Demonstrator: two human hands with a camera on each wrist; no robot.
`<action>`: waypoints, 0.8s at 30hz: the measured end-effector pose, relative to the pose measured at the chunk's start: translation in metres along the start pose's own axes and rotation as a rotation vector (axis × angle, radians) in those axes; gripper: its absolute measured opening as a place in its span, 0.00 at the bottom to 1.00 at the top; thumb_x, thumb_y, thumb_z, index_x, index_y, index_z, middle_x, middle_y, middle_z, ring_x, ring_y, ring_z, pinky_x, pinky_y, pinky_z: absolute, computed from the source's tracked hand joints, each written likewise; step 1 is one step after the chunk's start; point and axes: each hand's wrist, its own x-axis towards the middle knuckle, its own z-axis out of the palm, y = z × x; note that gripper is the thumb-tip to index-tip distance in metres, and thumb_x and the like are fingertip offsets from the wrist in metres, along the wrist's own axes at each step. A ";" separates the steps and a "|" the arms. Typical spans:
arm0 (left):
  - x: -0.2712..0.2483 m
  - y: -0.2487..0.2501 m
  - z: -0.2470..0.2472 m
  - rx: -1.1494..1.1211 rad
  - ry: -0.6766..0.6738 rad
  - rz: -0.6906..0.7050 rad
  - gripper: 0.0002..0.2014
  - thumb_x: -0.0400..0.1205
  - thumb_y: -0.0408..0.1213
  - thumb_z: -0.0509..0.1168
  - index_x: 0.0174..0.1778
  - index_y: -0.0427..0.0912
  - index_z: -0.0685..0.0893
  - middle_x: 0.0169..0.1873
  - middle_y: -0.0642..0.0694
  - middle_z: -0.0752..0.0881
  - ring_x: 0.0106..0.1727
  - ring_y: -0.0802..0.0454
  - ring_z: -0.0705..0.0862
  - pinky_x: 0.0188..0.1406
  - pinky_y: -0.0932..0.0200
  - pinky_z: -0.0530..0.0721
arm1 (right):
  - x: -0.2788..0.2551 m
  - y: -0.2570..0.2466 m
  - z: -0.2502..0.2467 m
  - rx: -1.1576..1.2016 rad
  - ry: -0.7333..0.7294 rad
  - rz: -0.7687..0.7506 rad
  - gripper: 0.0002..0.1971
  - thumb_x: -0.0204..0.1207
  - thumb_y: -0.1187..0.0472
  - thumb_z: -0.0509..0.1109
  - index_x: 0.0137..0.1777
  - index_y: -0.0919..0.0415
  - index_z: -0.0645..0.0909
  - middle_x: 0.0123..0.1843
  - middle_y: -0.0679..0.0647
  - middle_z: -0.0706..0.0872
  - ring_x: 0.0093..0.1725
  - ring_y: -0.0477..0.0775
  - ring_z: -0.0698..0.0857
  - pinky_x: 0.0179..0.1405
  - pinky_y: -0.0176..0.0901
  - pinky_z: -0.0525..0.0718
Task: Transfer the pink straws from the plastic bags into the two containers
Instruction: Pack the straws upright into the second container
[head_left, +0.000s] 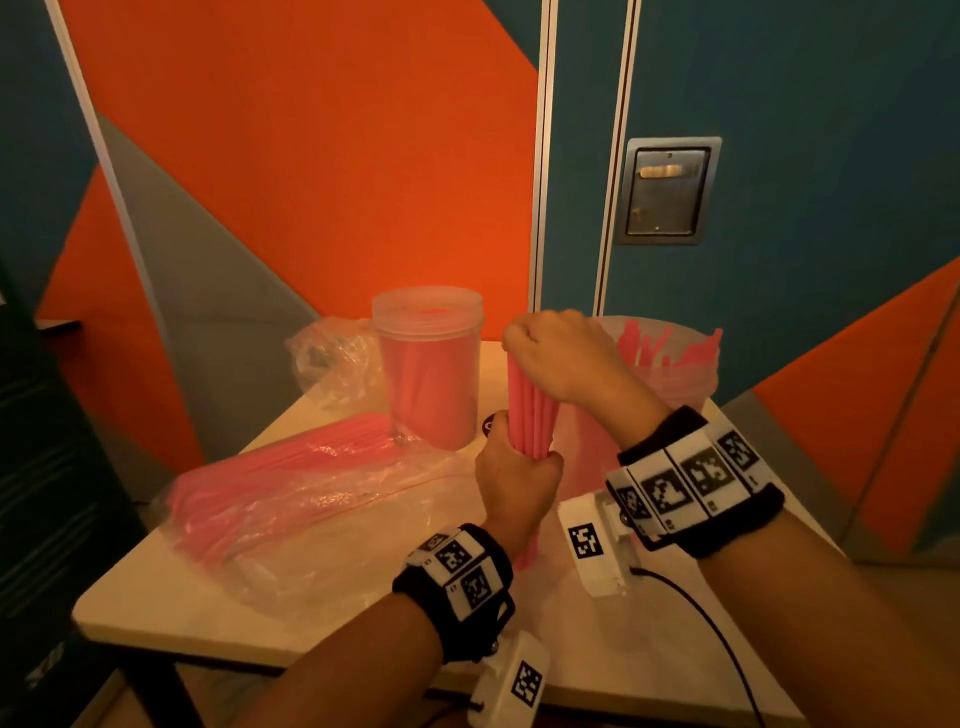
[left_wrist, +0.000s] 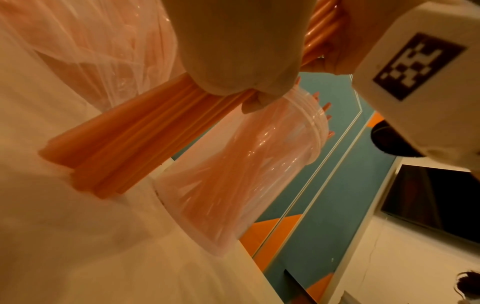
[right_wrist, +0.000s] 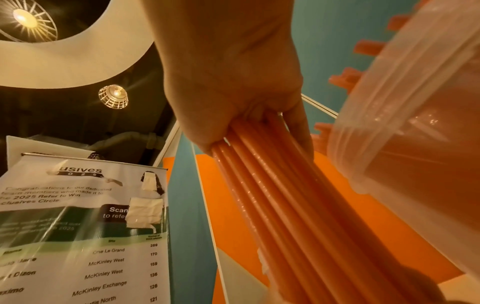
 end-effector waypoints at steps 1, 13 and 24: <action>-0.001 0.001 0.000 0.002 0.001 0.003 0.16 0.67 0.28 0.71 0.48 0.43 0.77 0.35 0.41 0.84 0.35 0.46 0.84 0.26 0.65 0.80 | 0.000 -0.002 -0.002 0.001 -0.014 0.000 0.22 0.84 0.50 0.48 0.37 0.58 0.79 0.37 0.56 0.81 0.42 0.59 0.78 0.39 0.46 0.70; 0.001 -0.001 -0.001 -0.029 0.002 -0.011 0.18 0.67 0.30 0.75 0.49 0.43 0.76 0.37 0.41 0.84 0.35 0.47 0.82 0.32 0.54 0.83 | 0.008 -0.016 -0.002 -0.110 -0.163 -0.029 0.20 0.81 0.51 0.54 0.26 0.53 0.66 0.36 0.54 0.75 0.42 0.60 0.78 0.39 0.44 0.70; 0.032 0.075 -0.022 -0.010 -0.065 0.199 0.09 0.74 0.32 0.70 0.40 0.47 0.75 0.30 0.45 0.81 0.24 0.58 0.81 0.23 0.59 0.80 | -0.003 -0.021 -0.072 0.000 0.273 -0.068 0.24 0.75 0.33 0.58 0.30 0.53 0.73 0.30 0.47 0.75 0.39 0.54 0.77 0.28 0.40 0.66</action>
